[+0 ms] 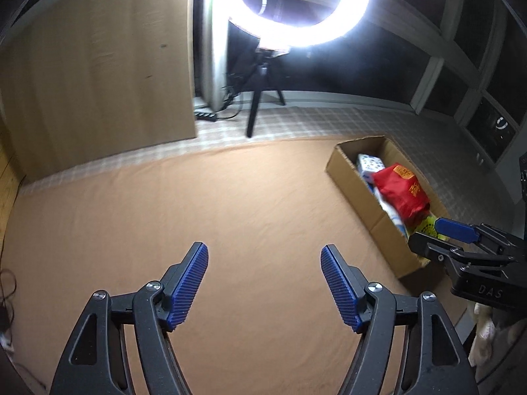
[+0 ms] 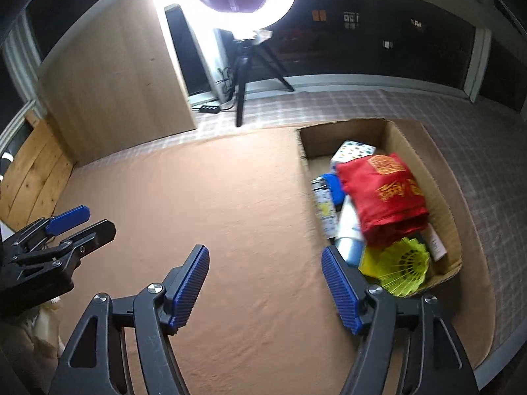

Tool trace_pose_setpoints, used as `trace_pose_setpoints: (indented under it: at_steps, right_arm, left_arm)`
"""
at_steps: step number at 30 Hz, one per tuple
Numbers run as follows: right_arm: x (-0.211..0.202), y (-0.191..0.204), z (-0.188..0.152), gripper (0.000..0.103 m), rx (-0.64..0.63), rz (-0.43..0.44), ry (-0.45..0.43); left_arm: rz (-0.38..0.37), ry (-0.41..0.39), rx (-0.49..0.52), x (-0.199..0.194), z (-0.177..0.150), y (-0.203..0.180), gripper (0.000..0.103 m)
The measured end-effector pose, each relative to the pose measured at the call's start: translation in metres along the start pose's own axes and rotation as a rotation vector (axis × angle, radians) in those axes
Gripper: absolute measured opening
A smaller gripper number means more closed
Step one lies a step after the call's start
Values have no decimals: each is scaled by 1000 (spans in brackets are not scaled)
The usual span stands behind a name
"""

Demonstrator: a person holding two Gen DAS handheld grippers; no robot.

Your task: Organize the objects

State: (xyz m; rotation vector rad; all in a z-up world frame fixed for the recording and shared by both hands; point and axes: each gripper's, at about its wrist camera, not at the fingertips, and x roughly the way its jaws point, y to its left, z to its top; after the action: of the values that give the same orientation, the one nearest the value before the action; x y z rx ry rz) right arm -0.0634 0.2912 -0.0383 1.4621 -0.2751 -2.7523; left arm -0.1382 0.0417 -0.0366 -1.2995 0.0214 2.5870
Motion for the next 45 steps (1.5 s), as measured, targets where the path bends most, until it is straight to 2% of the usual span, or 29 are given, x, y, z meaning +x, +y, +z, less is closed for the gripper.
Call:
trace_pose_setpoints:
  at_steps: [5, 16, 19, 23, 39, 43, 45]
  right_arm:
    - [-7, 29, -14, 69, -39, -31, -22]
    - [-24, 77, -44, 69, -61, -4, -39]
    - [-27, 88, -48, 69, -77, 0, -41]
    - [-34, 101, -50, 70, -96, -5, -60]
    - [-36, 136, -57, 74, -145, -46, -76]
    - [-36, 138, -56, 75, -145, -55, -81]
    - [-35, 138, -55, 76, -144, -58, -79]
  left_arm:
    - [36, -6, -30, -26, -23, 27, 74]
    - [89, -29, -93, -77, -63, 60, 75]
    - [100, -36, -98, -87, -72, 62, 85]
    - [113, -42, -111, -101, -86, 69, 85]
    - [144, -27, -151, -108, -103, 104, 85]
    - [148, -28, -154, -106, -102, 109, 93]
    - [149, -32, -159, -108, -102, 112, 93]
